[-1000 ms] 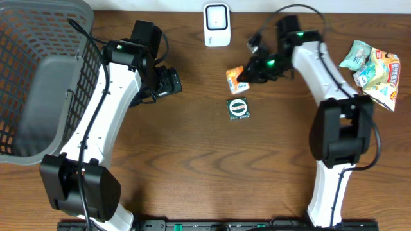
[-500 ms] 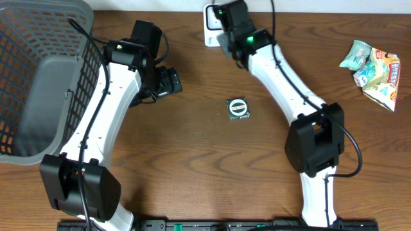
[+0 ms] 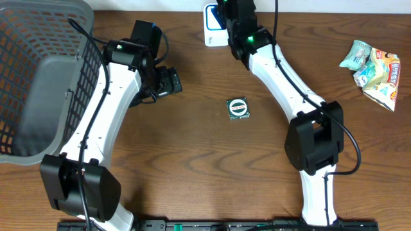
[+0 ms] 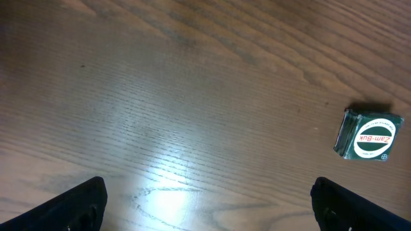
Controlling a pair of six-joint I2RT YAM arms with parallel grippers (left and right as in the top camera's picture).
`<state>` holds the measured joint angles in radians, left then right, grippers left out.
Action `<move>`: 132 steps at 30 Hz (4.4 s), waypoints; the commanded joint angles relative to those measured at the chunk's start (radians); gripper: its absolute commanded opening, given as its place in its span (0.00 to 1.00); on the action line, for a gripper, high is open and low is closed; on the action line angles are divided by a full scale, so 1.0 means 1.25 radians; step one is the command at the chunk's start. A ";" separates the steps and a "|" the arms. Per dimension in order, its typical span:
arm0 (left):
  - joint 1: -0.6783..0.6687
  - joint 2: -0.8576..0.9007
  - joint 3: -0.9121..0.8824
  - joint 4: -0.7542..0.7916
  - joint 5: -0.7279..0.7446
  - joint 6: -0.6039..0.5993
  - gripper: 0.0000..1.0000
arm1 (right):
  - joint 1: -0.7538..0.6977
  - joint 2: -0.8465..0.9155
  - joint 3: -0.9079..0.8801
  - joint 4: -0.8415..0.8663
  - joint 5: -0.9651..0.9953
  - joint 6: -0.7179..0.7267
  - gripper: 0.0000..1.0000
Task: Scan the item barcode
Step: 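Hold the orange tissue pack in front of the white scanner, then carry the orange tissue pack to the right edge and release it, then move the right gripper left and lower it onto the green Zam-Buk tin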
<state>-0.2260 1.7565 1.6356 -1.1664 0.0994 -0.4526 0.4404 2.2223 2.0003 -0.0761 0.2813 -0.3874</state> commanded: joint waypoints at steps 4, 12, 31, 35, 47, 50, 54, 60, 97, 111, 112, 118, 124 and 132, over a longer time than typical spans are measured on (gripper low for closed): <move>0.002 0.003 -0.004 -0.002 -0.002 -0.010 1.00 | 0.001 0.082 0.012 0.042 -0.061 -0.196 0.01; 0.002 0.003 -0.004 -0.002 -0.002 -0.010 1.00 | 0.001 0.143 0.012 0.069 -0.013 -0.334 0.01; 0.002 0.003 -0.004 -0.002 -0.002 -0.010 1.00 | -0.007 0.150 0.012 0.079 0.187 -0.251 0.01; 0.002 0.003 -0.004 -0.002 -0.002 -0.010 1.00 | -0.028 0.112 0.012 0.042 0.256 -0.153 0.01; 0.002 0.003 -0.004 -0.002 -0.002 -0.010 1.00 | -0.233 -0.067 0.012 -0.381 0.261 0.172 0.01; 0.002 0.003 -0.004 -0.002 -0.002 -0.010 1.00 | -0.304 -0.081 0.012 -0.476 0.261 0.190 0.02; 0.002 0.003 -0.004 -0.002 -0.002 -0.010 1.00 | -0.388 -0.078 0.012 -0.588 0.261 0.190 0.02; 0.002 0.003 -0.004 -0.002 -0.002 -0.010 1.00 | -0.492 -0.075 0.009 -0.654 0.261 0.191 0.02; 0.002 0.003 -0.004 -0.002 -0.002 -0.010 1.00 | -0.584 -0.074 -0.027 -0.678 -0.810 0.286 0.99; 0.002 0.003 -0.004 -0.002 -0.002 -0.010 1.00 | -0.306 -0.074 -0.028 -0.926 -0.648 0.246 0.99; 0.002 0.003 -0.004 -0.002 -0.002 -0.010 1.00 | -0.291 -0.074 -0.030 -0.928 -0.630 0.253 0.99; 0.002 0.003 -0.004 -0.002 -0.002 -0.010 1.00 | -0.143 -0.074 -0.070 -0.916 -0.470 0.350 0.99; 0.002 0.003 -0.004 -0.002 -0.002 -0.010 1.00 | -0.035 -0.074 -0.132 -0.893 -0.266 0.458 0.99; 0.002 0.003 -0.004 -0.002 -0.002 -0.010 1.00 | 0.028 -0.074 -0.230 -0.817 -0.212 0.526 0.99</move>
<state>-0.2260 1.7565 1.6356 -1.1664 0.0994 -0.4522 0.4557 2.1277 1.7630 -1.1255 -0.0414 0.2188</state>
